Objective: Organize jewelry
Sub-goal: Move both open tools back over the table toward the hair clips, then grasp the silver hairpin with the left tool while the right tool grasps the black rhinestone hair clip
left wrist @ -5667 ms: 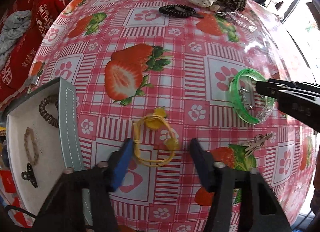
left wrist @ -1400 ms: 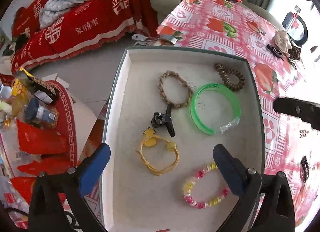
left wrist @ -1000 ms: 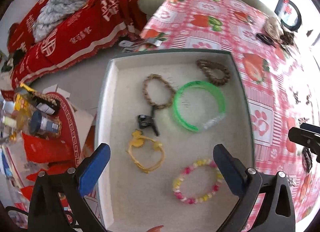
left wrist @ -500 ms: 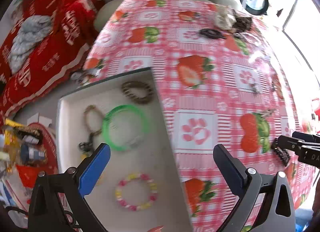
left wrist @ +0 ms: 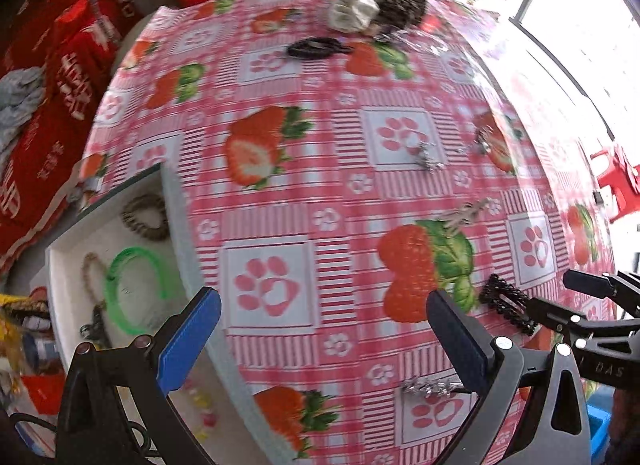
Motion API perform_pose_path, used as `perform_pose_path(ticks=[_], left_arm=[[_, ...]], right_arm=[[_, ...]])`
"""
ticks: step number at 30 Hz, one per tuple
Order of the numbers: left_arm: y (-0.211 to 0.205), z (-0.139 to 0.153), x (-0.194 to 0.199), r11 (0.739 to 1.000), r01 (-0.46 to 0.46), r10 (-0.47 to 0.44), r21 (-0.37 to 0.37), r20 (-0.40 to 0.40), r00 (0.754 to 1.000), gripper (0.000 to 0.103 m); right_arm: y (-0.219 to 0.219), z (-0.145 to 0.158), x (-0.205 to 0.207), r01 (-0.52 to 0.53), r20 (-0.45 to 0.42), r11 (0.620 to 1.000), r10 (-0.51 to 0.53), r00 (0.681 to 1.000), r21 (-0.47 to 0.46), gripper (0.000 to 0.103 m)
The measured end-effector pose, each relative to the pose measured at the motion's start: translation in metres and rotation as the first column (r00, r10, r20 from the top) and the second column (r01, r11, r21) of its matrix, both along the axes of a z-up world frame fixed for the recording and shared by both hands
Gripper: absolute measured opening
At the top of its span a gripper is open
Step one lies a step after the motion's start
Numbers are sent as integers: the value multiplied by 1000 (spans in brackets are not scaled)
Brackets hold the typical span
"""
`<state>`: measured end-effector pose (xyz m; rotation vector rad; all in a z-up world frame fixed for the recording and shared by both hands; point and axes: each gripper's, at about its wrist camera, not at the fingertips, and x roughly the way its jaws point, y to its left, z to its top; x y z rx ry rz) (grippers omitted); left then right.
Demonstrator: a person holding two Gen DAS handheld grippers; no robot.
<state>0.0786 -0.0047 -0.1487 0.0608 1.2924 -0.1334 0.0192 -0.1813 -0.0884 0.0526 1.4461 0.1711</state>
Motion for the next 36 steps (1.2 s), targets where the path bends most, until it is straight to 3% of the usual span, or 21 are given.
perform_pose_path(ticks=[15, 21, 23, 26, 29, 31, 34, 36], left_arm=[[-55, -16, 30, 988, 139, -140, -64, -9, 990, 103], [-77, -21, 37, 979, 186, -187, -78, -7, 982, 103], [-86, -24, 40, 977, 202, -203, -75, -16, 979, 96], [-93, -30, 45, 975, 206, -209, -79, -30, 977, 95], [-102, -33, 49, 971, 223, -226, -82, -31, 974, 83], [-108, -35, 50, 968, 236, -240, -82, -39, 970, 82], [-117, -34, 50, 965, 249, -252, -80, -36, 967, 82], [-122, -33, 50, 964, 253, -257, -86, -35, 966, 76]], right_arm=[[25, -17, -14, -224, 62, 973, 227, 972, -56, 72], [27, -24, -18, -249, 93, 965, 256, 962, -81, 65], [27, -24, -20, -258, 105, 962, 267, 958, -91, 63], [26, -24, -28, -271, 120, 956, 284, 951, -116, 57], [26, -25, -31, -273, 134, 952, 291, 947, -137, 51], [26, -24, -33, -272, 144, 951, 293, 945, -149, 45], [27, -24, -36, -275, 152, 949, 297, 943, -153, 45], [26, -24, -37, -276, 154, 949, 299, 942, -152, 45]])
